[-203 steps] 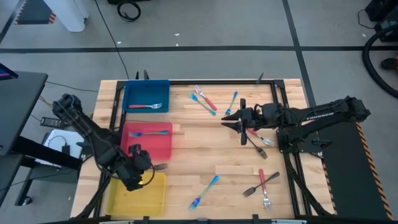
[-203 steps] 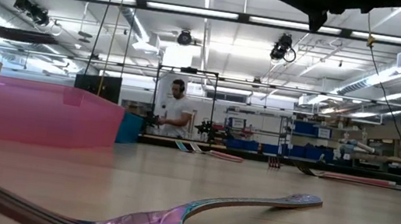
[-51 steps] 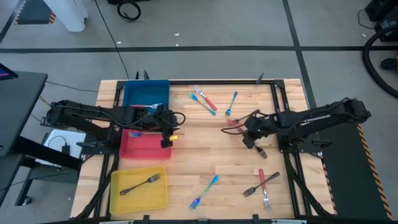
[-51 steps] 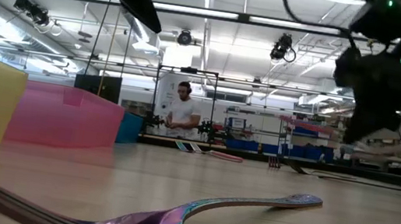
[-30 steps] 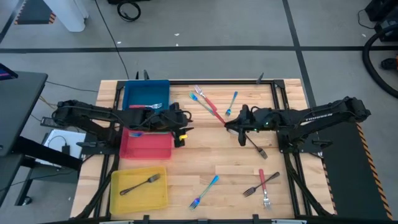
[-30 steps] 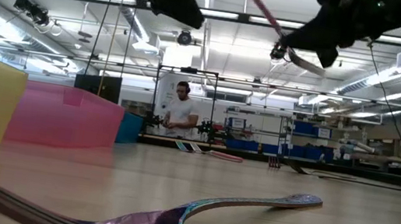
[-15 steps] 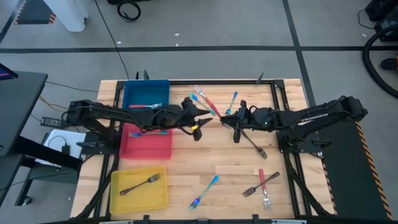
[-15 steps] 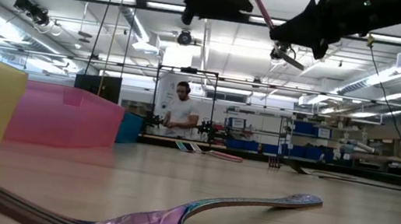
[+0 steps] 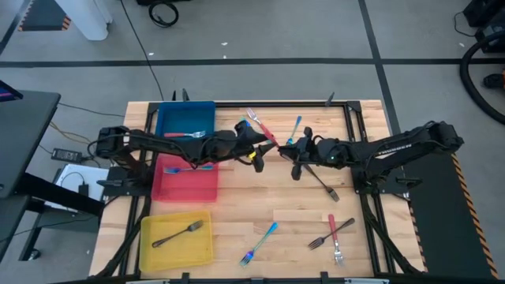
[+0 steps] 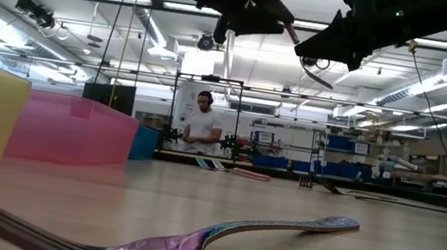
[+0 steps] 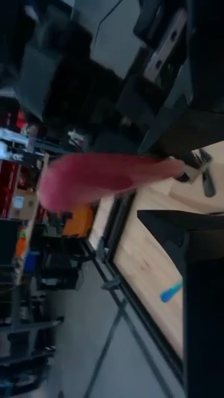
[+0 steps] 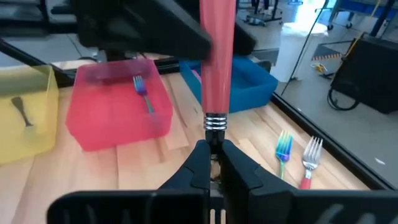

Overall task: Sort silverware by color (type)
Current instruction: Put the pink fork into the blue bin

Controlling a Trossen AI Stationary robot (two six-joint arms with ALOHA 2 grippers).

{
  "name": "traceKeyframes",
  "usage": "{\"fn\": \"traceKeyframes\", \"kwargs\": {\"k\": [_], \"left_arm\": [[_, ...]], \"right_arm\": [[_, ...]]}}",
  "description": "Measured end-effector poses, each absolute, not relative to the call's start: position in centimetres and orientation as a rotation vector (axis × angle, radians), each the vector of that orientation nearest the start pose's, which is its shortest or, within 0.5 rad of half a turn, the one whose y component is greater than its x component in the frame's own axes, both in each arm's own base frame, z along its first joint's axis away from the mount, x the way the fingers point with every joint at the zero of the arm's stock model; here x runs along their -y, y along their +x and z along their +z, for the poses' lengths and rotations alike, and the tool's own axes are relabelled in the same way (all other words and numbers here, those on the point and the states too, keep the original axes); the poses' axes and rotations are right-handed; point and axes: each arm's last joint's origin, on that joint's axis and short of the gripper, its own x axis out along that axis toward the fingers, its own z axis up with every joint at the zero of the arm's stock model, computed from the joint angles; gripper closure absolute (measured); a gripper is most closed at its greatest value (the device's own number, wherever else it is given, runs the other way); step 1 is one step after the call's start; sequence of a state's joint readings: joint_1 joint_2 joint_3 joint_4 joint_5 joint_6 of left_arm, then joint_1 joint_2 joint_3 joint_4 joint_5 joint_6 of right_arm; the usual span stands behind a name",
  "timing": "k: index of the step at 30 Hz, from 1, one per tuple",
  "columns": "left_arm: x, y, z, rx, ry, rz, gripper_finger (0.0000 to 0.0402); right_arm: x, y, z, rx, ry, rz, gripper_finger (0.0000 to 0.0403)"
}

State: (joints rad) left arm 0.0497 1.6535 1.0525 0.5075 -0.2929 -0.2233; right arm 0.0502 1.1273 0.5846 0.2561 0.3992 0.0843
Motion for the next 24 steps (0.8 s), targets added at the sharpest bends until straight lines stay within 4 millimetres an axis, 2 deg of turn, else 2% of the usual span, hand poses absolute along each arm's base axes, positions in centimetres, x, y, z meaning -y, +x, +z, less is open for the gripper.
{"fn": "traceKeyframes", "kwargs": {"k": [11, 15, 24], "left_arm": [[-4.4, 37.1, 27.2, -0.009, -0.218, 0.355, 0.0258], [-4.4, 37.2, 27.7, 0.037, -0.223, 0.291, 0.026], [-4.4, 37.2, 27.4, 0.011, -0.221, 0.286, 0.026]], "right_arm": [[0.0, 23.8, 24.0, -0.261, 0.046, -0.364, 0.0383], [-0.1, 23.9, 23.9, -0.27, 0.047, -0.347, 0.0383], [0.1, 24.1, 23.7, -0.273, 0.045, -0.36, 0.0383]]}}
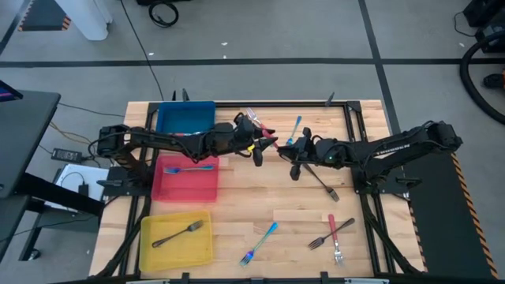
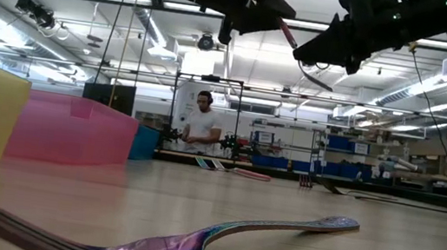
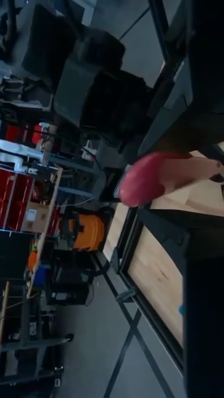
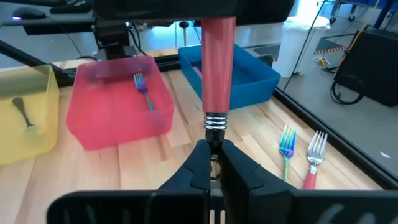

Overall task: Sort silverware by color (type)
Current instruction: Put the pink fork into the blue bin

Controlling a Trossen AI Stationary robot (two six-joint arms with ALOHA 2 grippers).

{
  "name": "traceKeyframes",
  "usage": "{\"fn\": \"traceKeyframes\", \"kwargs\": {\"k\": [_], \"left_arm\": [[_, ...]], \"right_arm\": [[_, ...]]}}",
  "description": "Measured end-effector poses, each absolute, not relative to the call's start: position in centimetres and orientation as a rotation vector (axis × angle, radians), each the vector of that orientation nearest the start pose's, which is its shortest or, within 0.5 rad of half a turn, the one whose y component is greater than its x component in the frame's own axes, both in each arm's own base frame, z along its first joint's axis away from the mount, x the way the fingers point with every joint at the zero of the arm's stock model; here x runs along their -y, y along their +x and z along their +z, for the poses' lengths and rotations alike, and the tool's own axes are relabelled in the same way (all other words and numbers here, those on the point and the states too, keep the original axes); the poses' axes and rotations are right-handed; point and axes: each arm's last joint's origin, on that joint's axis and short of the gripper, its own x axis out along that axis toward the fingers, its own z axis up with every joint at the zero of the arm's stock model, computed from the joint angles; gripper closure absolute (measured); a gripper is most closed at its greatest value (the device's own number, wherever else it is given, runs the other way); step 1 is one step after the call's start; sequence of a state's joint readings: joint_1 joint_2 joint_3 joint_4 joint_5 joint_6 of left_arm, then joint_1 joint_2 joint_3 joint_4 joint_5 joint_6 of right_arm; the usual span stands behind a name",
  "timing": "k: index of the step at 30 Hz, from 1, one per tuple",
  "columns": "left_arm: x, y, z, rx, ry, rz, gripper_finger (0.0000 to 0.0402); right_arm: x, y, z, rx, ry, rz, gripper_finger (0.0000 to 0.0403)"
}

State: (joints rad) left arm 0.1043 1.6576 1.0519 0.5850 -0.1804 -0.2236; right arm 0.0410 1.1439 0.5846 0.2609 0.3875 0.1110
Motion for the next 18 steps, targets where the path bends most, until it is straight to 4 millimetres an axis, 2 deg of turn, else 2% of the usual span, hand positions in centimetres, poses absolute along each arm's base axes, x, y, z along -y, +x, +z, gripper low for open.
{"fn": "traceKeyframes", "kwargs": {"k": [5, 14, 18], "left_arm": [[-4.4, 37.21, 27.36, 0.002, -0.209, 0.284, 0.0271], [-4.21, 37.26, 27.4, -0.006, -0.17, 0.24, 0.0377], [-4.24, 37.25, 27.33, -0.016, -0.138, 0.244, 0.0379]], "right_arm": [[0.21, 24.08, 23.7, -0.272, 0.047, -0.365, 0.0382], [0.15, 24.13, 23.75, -0.267, 0.05, -0.345, 0.0361], [0.17, 24.14, 23.81, -0.26, 0.054, -0.346, 0.0361]]}}
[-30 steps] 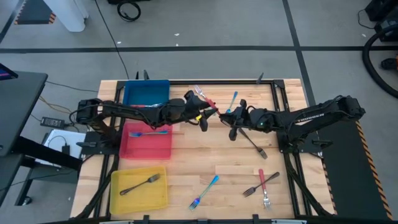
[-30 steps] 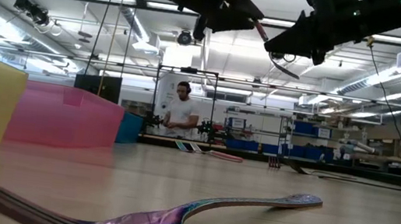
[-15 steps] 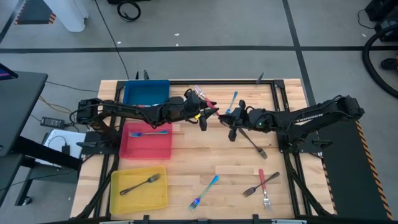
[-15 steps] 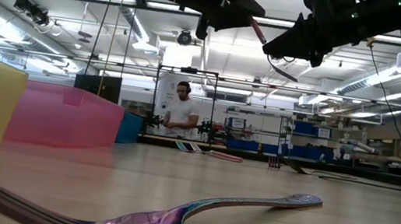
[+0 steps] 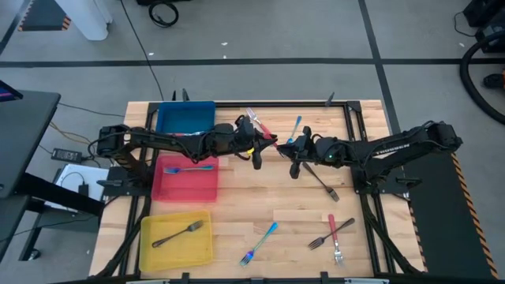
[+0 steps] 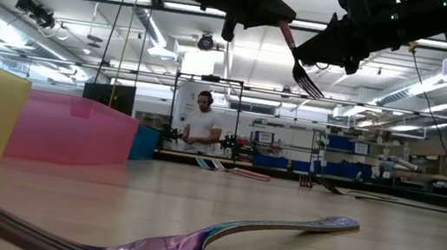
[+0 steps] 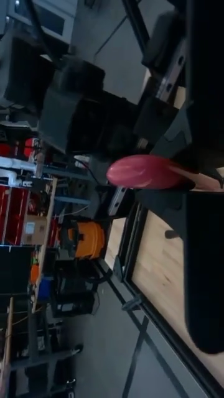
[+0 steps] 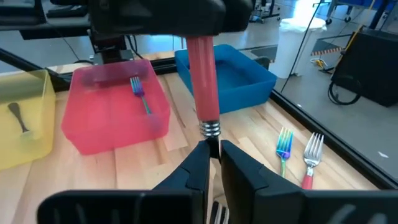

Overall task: Sort silverware by color (type)
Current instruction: Put the pink fork into the blue bin

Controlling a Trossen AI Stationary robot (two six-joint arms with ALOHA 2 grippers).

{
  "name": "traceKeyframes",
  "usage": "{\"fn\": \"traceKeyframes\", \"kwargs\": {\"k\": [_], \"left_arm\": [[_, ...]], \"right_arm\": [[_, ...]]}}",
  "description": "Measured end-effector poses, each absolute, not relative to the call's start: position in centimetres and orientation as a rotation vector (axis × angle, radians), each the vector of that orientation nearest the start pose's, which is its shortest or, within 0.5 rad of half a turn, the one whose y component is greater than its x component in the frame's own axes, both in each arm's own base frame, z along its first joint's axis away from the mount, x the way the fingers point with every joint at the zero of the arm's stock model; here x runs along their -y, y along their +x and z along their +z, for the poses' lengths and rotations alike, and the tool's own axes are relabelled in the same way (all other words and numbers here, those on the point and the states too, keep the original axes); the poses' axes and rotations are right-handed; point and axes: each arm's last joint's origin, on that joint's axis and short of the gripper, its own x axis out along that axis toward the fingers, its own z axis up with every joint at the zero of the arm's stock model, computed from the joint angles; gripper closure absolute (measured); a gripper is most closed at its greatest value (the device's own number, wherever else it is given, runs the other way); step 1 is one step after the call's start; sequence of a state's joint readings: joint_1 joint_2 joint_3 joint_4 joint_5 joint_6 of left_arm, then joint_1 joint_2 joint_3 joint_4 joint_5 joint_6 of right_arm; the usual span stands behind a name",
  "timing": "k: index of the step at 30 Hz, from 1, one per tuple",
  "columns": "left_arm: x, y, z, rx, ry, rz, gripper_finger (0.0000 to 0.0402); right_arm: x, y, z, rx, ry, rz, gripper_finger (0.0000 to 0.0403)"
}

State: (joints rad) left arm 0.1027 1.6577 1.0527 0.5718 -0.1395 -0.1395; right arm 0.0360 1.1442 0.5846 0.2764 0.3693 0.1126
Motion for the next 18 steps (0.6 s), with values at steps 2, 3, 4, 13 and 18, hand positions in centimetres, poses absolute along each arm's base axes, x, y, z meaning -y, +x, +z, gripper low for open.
{"fn": "traceKeyframes", "kwargs": {"k": [2, 3, 4, 13, 18], "left_arm": [[-4.2, 37.2, 27.2, -0.029, -0.133, 0.246, 0.0379], [-4.2, 37.2, 27.2, -0.034, -0.129, 0.248, 0.0379], [-4.3, 37.2, 27.1, -0.04, -0.118, 0.251, 0.0379], [-4.3, 34.7, 28.3, -0.24, 0.026, 0.258, 0.0379], [-4.5, 31.5, 30.0, -0.369, 0.028, 0.275, 0.0371]], "right_arm": [[0.2, 24.1, 23.8, -0.26, 0.053, -0.345, 0.0361], [0.2, 24.1, 23.8, -0.26, 0.053, -0.345, 0.0361], [0.2, 24.1, 23.8, -0.26, 0.053, -0.346, 0.036], [0.2, 24.1, 23.9, -0.25, 0.043, -0.364, 0.0344], [0.2, 24.1, 23.9, -0.252, 0.041, -0.364, 0.0344]]}}
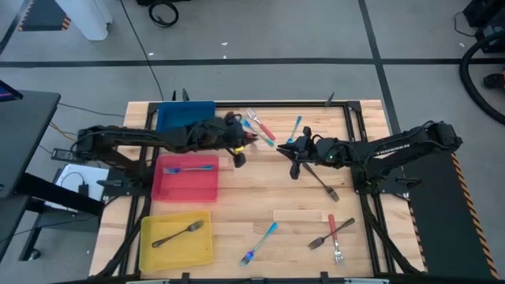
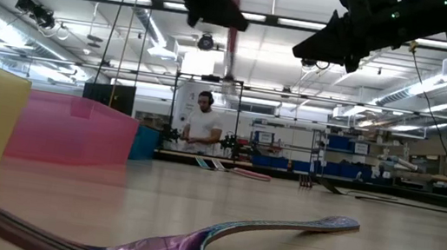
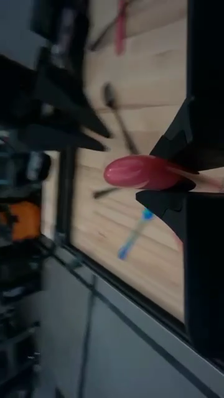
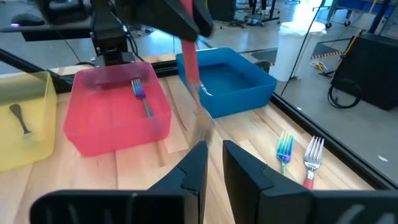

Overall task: Sort silverware by color (type)
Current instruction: Put the pink fork into the blue bin

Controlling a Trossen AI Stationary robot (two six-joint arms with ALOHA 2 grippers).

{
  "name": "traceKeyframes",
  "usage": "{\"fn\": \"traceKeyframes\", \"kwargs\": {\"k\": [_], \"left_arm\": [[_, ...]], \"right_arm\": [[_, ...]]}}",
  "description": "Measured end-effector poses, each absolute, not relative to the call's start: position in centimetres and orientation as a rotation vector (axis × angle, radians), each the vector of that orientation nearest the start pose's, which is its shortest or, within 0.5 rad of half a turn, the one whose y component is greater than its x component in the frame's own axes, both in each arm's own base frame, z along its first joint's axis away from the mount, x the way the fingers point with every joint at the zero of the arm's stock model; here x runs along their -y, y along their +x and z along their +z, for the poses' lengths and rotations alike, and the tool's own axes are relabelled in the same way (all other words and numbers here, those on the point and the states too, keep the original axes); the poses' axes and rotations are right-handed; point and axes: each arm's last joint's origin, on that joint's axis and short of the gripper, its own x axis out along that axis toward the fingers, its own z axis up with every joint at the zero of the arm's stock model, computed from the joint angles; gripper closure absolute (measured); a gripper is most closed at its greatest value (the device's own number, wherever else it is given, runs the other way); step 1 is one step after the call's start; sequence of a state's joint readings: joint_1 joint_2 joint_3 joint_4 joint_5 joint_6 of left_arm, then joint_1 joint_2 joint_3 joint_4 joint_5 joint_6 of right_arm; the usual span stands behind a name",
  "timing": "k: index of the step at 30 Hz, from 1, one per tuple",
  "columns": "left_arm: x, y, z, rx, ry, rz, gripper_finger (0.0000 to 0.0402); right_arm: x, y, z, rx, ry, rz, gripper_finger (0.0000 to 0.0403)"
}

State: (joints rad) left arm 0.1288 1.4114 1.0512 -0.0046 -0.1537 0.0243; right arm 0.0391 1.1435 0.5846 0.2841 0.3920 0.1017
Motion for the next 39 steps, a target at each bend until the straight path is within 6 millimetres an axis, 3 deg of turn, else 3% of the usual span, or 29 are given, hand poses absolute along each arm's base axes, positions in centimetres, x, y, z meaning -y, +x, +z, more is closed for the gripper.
{"fn": "traceKeyframes", "kwargs": {"k": [11, 17, 23, 30, 39], "left_arm": [[-5.4, 25.8, 33.0, -0.458, 0.017, 0.35, 0.037], [-7.0, 24.5, 33.0, -0.532, 0.12, 0.421, 0.0369], [-10.1, 22.6, 31.9, -0.709, 0.134, 0.595, 0.0369], [-14.2, 19.7, 30.2, -0.887, -0.005, 0.777, 0.0368], [-19.1, 18.4, 27.3, -1.078, -0.039, 0.909, 0.0366]], "right_arm": [[0.2, 24.1, 23.9, -0.254, 0.04, -0.364, 0.0343], [0.2, 24.1, 23.9, -0.254, 0.04, -0.364, 0.0344], [0.2, 24.1, 23.9, -0.255, 0.04, -0.364, 0.0344], [0.2, 24.1, 23.9, -0.253, 0.041, -0.364, 0.0344], [0.2, 24.1, 23.9, -0.253, 0.041, -0.364, 0.0344]]}}
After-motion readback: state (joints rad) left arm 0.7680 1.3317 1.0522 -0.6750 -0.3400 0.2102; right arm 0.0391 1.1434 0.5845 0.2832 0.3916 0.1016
